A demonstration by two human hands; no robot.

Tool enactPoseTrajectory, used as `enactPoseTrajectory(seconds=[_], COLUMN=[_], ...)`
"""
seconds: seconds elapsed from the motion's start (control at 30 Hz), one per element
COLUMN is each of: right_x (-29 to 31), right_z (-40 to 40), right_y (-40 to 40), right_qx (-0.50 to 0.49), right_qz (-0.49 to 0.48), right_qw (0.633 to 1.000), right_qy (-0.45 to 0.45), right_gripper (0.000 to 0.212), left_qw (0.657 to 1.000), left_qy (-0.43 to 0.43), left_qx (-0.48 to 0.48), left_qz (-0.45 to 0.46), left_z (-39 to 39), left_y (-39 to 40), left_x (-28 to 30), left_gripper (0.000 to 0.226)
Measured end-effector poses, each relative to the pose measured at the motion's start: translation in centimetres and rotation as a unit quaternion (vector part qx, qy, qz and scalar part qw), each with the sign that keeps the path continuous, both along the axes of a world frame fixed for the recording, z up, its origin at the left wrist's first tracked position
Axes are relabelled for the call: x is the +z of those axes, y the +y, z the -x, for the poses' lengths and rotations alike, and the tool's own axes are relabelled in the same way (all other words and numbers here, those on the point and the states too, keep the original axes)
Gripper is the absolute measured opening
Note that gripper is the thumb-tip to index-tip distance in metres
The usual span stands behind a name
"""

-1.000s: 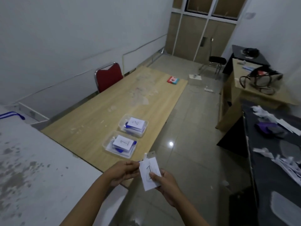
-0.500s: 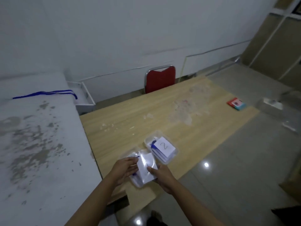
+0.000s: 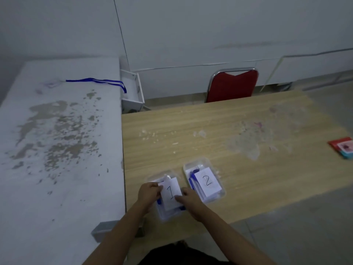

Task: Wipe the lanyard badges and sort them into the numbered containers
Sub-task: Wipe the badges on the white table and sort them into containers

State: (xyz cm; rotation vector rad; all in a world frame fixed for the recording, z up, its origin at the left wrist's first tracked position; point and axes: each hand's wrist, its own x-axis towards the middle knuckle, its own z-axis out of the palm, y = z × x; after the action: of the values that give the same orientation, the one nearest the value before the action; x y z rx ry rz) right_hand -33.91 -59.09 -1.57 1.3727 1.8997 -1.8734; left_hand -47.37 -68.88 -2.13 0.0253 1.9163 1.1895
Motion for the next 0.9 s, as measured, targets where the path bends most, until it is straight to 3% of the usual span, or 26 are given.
enactPoseTrajectory(seconds=[0.1, 0.23, 0.33, 0.63, 0.9], right_x=[0.0, -0.2, -0.5, -0.1, 0.1], right_z=[0.2, 0.1, 0.2, 0.7, 0.6], right_y=[0.0, -0.5, -0.9, -0.7, -0.5], right_qx=[0.054, -0.021, -0.008, 0.162, 0.210], right_qz=[-0.111, -0.180, -0.205, -0.322, -0.399], right_qw=[0.992, 0.983, 0.979, 0.931, 0.890], right_qy=[-0.009, 0.017, 0.010, -0.055, -0.065], right_gripper=[0.009, 0.039, 0.030, 0.009, 0.040], left_qw=[0.999, 0.996, 0.993, 0.990, 0.986], left_qy=[0.034, 0.062, 0.094, 0.121, 0.154], left_qx=[-0.002, -0.012, -0.018, 0.002, -0.026], left_qz=[0.027, 0.060, 0.076, 0.073, 0.052], left_z=[0.0, -0.3, -0.4, -0.5, -0.9], left_y=[-0.1, 0.0, 0.0, -0.2, -0.6], left_x=[-1.0, -1.6, -1.7, -2.2, -2.5], left_gripper=[0.014, 0.010, 0.010, 0.012, 0.016])
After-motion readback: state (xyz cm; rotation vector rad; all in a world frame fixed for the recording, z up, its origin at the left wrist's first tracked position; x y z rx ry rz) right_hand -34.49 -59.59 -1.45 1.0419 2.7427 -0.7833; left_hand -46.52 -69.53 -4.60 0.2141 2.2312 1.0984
